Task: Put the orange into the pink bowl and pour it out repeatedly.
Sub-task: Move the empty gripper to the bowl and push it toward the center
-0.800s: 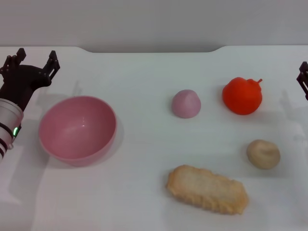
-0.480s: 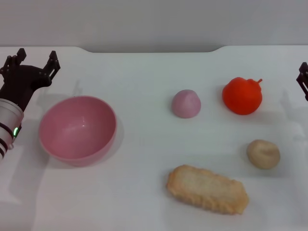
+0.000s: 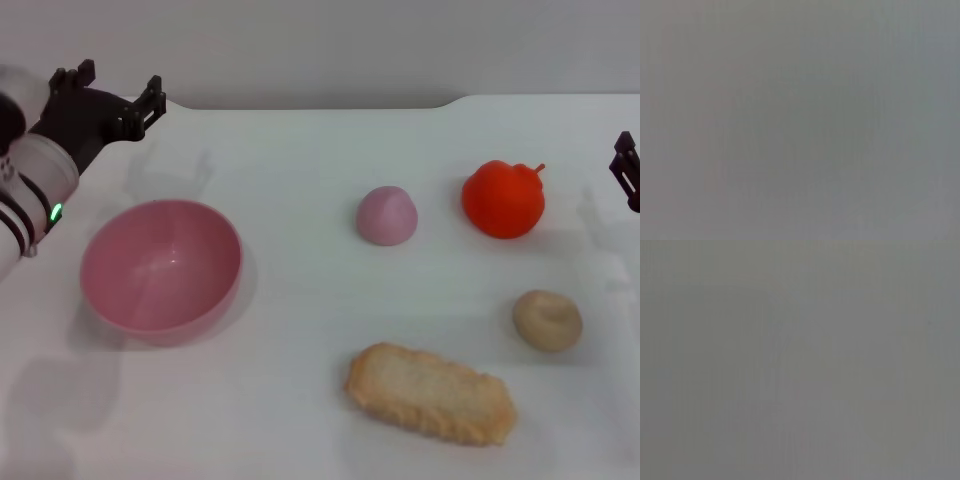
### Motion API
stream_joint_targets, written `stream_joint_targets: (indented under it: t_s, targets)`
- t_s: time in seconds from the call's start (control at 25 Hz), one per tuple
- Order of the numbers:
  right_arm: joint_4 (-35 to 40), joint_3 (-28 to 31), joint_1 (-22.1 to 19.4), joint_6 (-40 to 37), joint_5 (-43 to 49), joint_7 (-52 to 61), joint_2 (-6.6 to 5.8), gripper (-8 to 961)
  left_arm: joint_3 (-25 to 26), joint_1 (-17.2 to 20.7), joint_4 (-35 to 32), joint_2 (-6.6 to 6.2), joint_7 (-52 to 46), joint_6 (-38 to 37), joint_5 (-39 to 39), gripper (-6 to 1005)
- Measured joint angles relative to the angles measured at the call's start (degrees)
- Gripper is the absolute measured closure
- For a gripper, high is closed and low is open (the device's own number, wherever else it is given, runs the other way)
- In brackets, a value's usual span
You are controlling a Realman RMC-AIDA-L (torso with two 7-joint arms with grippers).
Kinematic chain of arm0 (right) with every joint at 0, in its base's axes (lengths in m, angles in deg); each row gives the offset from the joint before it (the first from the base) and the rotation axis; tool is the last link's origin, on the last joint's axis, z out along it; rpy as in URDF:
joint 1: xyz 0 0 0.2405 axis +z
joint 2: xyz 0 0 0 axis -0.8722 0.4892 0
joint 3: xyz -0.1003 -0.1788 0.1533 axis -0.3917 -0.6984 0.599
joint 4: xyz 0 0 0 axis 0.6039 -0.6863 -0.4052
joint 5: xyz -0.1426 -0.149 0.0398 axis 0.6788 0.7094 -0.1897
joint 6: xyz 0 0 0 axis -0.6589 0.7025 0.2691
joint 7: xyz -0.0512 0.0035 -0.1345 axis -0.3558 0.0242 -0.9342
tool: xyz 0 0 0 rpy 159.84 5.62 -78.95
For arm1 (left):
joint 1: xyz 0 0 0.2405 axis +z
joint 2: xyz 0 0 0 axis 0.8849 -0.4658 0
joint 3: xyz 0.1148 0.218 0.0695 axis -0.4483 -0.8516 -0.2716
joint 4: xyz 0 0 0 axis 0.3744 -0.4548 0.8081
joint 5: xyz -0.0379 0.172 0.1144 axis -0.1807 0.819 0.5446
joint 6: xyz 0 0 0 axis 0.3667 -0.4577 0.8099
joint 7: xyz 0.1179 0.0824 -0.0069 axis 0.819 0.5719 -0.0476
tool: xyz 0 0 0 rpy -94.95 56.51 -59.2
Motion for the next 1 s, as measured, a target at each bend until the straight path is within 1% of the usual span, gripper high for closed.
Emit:
stream_joint_targets:
  t_s: [0.08,0.12,0.28,0.32,0.4,0.44,0.52,0.56,0.6,0.64,0.68,0.72,0.76,0.8,0.84,0.92,1.0]
  targets:
    - [0.0,0.0,0.01,0.0,0.0,0.0,0.0,152,0.0,0.0,0.0,0.0,0.0,0.0,0.0,204]
    - [0.0,0.0,0.02,0.01,0.0,0.0,0.0,152,1.35,0.53,-4.2,-0.04,0.22,5.9,0.0,204]
    - [-0.01,0.0,0.22,0.04,-0.02,0.0,-0.03,152,1.35,0.53,-4.2,-0.04,0.22,5.9,0.0,204]
    - [-0.01,0.0,0.31,0.08,-0.03,0.0,-0.05,152,7.41,0.64,-17.73,-0.08,1.36,31.13,0.18,203]
    - [-0.01,0.0,0.47,0.18,-0.04,0.0,-0.07,152,7.41,0.64,-17.73,-0.08,1.36,31.13,0.18,203]
    - [-0.01,0.0,0.58,0.26,-0.04,0.0,-0.08,153,9.38,0.05,-23.01,-0.02,1.52,43.49,1.07,203]
    - [-0.02,0.0,0.79,0.41,-0.04,0.0,-0.09,153,9.38,0.05,-23.01,-0.02,1.52,43.49,1.07,203]
    - [-0.05,0.0,0.94,0.52,-0.04,0.0,-0.09,153,9.49,0.67,-27.02,0.1,1.51,49.13,2.02,203]
    - [-0.08,0.0,1.03,0.56,-0.02,0.0,-0.09,153,8.99,1.99,-30.61,0.13,1.26,53.0,2.3,203]
    - [-0.13,0.0,1.12,0.59,0.04,0.0,-0.09,152,8.93,2.26,-31.83,0.13,1.06,55.09,2.42,203]
    - [-0.17,0.0,1.15,0.6,0.08,-0.01,-0.09,152,8.93,2.26,-31.83,0.13,1.06,55.09,2.42,203]
    - [-0.19,0.0,1.15,0.6,0.1,-0.01,-0.09,152,8.93,2.49,-33.52,0.12,0.8,58.0,2.59,203]
    - [-0.21,0.0,1.15,0.61,0.13,0.0,-0.09,152,8.93,2.49,-33.52,0.12,0.8,58.0,2.59,203]
    - [-0.23,0.0,1.15,0.62,0.15,-0.01,-0.09,152,8.71,2.63,-35.27,0.15,0.38,62.17,2.75,203]
    - [-0.24,0.0,1.15,0.62,0.17,0.0,-0.09,153,8.71,2.63,-35.27,0.15,0.38,62.17,2.75,203]
    - [-0.22,0.0,1.16,0.63,0.22,-0.01,-0.09,153,7.91,2.54,-34.99,0.16,-0.68,64.64,3.63,203]
    - [-0.22,0.0,1.18,0.63,0.28,0.0,-0.09,153,7.91,2.54,-34.99,0.16,-0.68,64.64,3.63,203]
